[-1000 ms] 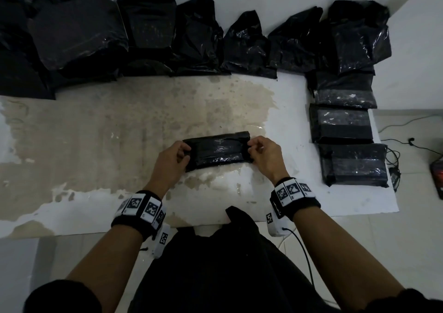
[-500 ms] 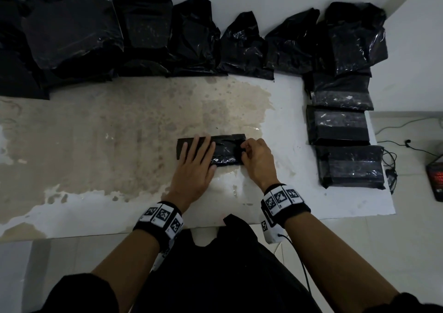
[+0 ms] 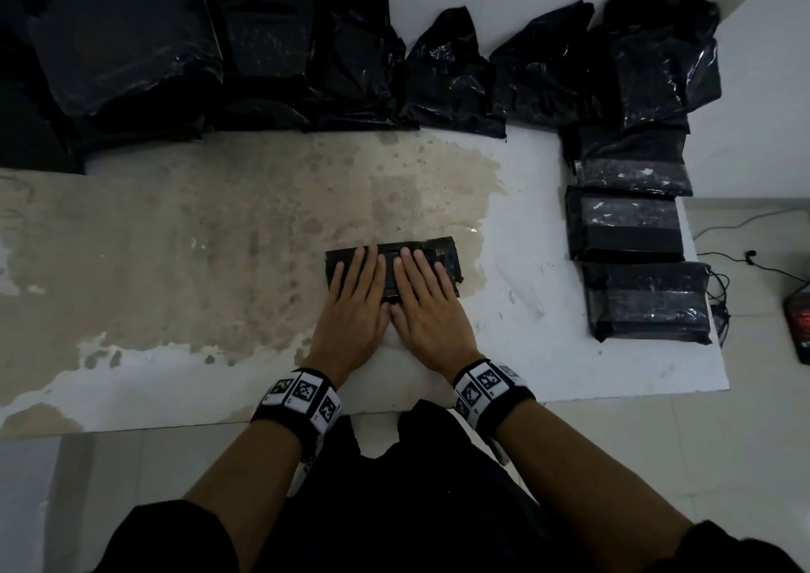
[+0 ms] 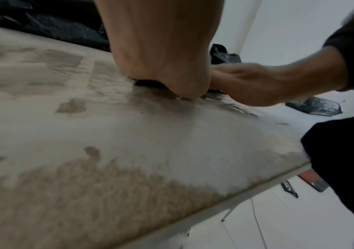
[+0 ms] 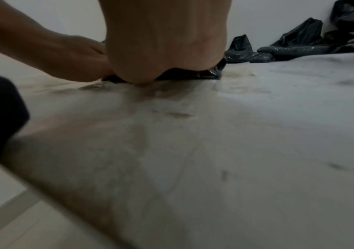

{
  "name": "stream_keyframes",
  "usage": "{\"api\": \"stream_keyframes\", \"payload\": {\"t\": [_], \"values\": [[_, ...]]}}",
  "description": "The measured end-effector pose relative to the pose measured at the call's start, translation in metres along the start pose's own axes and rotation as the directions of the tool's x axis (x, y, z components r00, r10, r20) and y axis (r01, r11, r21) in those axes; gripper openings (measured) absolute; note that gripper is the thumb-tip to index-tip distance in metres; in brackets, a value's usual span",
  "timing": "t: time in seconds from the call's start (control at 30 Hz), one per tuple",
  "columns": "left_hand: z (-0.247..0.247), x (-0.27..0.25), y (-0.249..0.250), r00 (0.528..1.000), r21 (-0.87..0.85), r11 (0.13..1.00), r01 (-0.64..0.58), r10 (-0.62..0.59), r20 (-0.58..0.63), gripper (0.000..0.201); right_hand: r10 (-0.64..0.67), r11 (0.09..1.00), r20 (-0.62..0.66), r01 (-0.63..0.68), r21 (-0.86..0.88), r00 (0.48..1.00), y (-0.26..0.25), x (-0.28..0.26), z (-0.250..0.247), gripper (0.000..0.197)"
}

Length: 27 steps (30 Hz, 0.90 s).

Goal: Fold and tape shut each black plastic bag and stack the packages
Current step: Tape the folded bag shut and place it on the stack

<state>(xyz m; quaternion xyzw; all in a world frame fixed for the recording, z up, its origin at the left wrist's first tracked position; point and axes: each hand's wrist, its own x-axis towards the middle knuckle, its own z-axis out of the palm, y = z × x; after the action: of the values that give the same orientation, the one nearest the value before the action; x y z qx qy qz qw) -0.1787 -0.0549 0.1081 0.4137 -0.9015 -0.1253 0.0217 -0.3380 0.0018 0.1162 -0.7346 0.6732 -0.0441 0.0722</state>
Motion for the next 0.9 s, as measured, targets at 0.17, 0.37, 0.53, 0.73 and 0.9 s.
{"api": "stream_keyframes", "payload": {"t": [0.17, 0.37, 0.53, 0.73, 0.9], "values": [[0.002, -0.01, -0.006, 0.992, -0.138, 0.982, 0.127, -0.129, -0.006, 0.069, 0.211, 0.976, -0.021, -0.209, 0.056, 0.977, 0.012, -0.007, 0.0, 0.07], [0.002, -0.012, -0.002, 0.978, -0.174, 0.963, 0.204, -0.207, 0.001, 0.077, 0.28, 0.96, -0.006, -0.28, 0.014, 0.96, 0.013, -0.011, -0.003, 0.076], [0.001, -0.003, 0.009, 0.951, -0.254, 0.923, 0.288, -0.306, -0.037, 0.07, 0.348, 0.937, -0.084, -0.349, 0.002, 0.934, 0.024, -0.028, -0.016, 0.064], [0.004, -0.002, 0.01, 0.954, -0.232, 0.934, 0.273, -0.294, -0.061, 0.065, 0.711, 0.703, -0.261, -0.658, 0.271, 0.652, 0.094, -0.092, -0.032, 0.059], [0.005, -0.003, 0.004, 0.97, -0.176, 0.96, 0.218, -0.233, -0.065, 0.065, 0.726, 0.675, -0.114, -0.67, 0.31, 0.678, 0.121, -0.101, -0.028, 0.043]]}}
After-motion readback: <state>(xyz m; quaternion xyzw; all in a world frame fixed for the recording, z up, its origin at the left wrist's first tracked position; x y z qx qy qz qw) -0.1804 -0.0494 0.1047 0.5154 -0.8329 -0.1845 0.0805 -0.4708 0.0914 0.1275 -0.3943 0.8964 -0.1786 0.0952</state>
